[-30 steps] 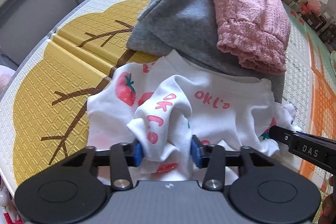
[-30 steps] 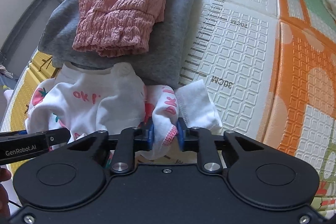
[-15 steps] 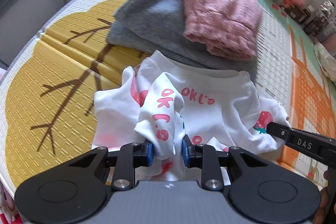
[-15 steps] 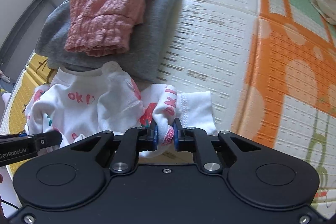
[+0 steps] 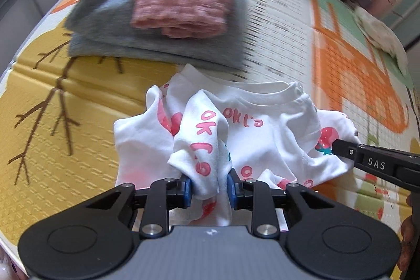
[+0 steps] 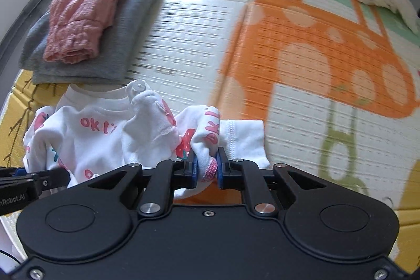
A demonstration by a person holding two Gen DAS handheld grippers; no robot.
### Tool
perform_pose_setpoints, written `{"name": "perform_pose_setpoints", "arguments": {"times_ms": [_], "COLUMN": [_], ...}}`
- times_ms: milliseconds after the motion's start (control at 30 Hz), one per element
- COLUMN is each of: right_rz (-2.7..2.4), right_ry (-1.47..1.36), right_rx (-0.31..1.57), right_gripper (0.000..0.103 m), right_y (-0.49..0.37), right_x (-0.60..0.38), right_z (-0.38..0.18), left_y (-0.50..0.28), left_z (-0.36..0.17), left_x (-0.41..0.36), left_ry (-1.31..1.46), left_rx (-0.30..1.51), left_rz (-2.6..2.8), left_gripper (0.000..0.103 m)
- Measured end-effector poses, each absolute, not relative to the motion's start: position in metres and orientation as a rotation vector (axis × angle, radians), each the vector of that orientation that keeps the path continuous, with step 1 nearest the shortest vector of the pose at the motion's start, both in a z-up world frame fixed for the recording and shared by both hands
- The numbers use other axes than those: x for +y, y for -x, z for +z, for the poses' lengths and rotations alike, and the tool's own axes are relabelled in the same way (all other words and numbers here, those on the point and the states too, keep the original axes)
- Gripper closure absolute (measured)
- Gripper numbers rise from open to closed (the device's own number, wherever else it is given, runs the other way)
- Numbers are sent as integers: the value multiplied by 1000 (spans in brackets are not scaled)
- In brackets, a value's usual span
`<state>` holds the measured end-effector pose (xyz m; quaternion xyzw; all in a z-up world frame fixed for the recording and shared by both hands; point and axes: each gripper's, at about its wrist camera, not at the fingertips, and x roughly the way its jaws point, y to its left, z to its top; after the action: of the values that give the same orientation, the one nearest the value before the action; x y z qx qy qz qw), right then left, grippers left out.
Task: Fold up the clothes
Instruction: 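Lift the held shirt with both grippers and carry it across the mat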
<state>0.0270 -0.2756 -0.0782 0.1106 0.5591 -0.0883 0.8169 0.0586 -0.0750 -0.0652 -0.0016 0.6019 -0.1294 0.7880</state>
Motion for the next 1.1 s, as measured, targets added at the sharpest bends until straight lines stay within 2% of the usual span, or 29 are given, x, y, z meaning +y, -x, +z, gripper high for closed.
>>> {"name": "perform_pose_setpoints", "arguments": {"times_ms": [600,1100], "right_rz": [-417,-551], "right_ry": [-364,-414], "right_rx": [1160,1143], "right_gripper": [91,91], "right_y": [69,124], "right_x": [-388,-450], "right_z": [-66,-64], "left_y": [-10,27], "left_z": [-62,-65], "left_x": [-186,-246], "left_ry": [-153,-254], "left_rx": [1310,1312], "left_rz": [-505,-636], "left_gripper": [74,73]}}
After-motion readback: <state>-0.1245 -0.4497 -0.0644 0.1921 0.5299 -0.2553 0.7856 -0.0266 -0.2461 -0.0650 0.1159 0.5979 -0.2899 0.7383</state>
